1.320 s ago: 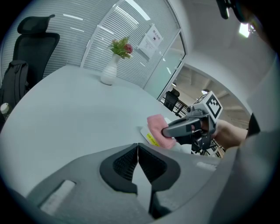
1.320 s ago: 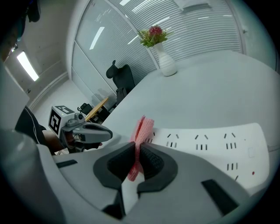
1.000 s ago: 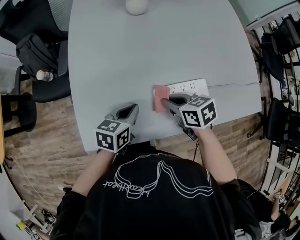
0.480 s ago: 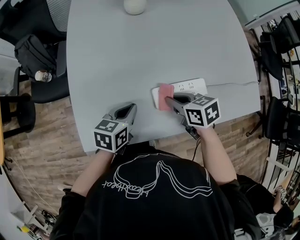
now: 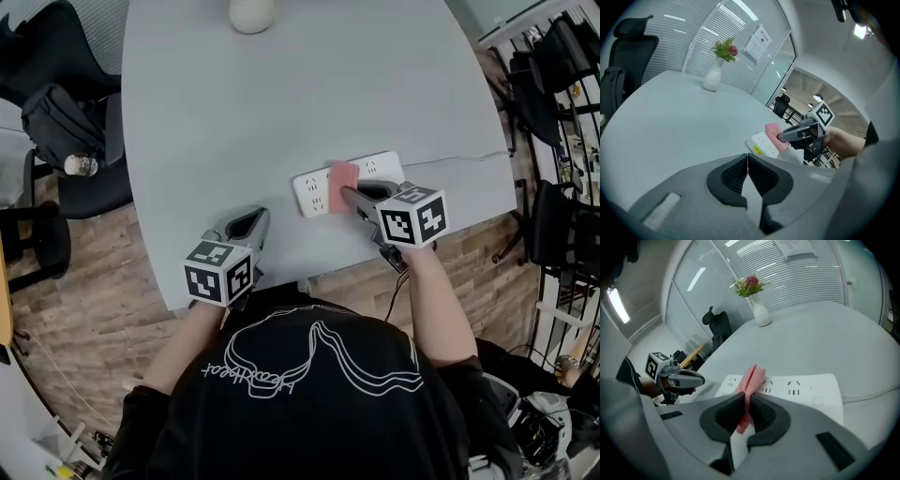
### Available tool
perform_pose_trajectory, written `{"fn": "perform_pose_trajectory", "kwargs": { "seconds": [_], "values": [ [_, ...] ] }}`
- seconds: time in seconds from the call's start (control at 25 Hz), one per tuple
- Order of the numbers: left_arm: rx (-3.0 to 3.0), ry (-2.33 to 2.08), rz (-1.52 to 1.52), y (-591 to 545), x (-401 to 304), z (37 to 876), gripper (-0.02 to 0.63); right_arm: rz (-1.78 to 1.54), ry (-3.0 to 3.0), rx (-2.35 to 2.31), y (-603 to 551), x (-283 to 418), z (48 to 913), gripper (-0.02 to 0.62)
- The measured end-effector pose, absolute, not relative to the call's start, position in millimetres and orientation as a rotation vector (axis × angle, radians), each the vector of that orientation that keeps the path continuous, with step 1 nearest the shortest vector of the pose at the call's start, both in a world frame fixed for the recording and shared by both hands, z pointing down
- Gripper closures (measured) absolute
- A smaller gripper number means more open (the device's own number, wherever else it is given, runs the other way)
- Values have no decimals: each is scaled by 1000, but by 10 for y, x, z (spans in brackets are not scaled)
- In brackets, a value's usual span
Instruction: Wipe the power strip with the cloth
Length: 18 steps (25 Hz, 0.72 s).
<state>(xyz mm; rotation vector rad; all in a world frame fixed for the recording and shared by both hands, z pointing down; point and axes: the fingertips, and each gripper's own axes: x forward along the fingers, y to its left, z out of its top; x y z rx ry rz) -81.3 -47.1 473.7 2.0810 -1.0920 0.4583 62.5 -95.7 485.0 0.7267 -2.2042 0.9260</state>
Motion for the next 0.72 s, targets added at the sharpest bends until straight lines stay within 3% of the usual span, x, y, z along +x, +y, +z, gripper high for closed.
{"fn": "perform_pose_trajectory", "kwargs": {
  "seconds": [0.72],
  "values": [
    [2103,-1059,479,-511,-649,4709,592,982,-2152,917,-1179,1340,4849,554]
  ]
}}
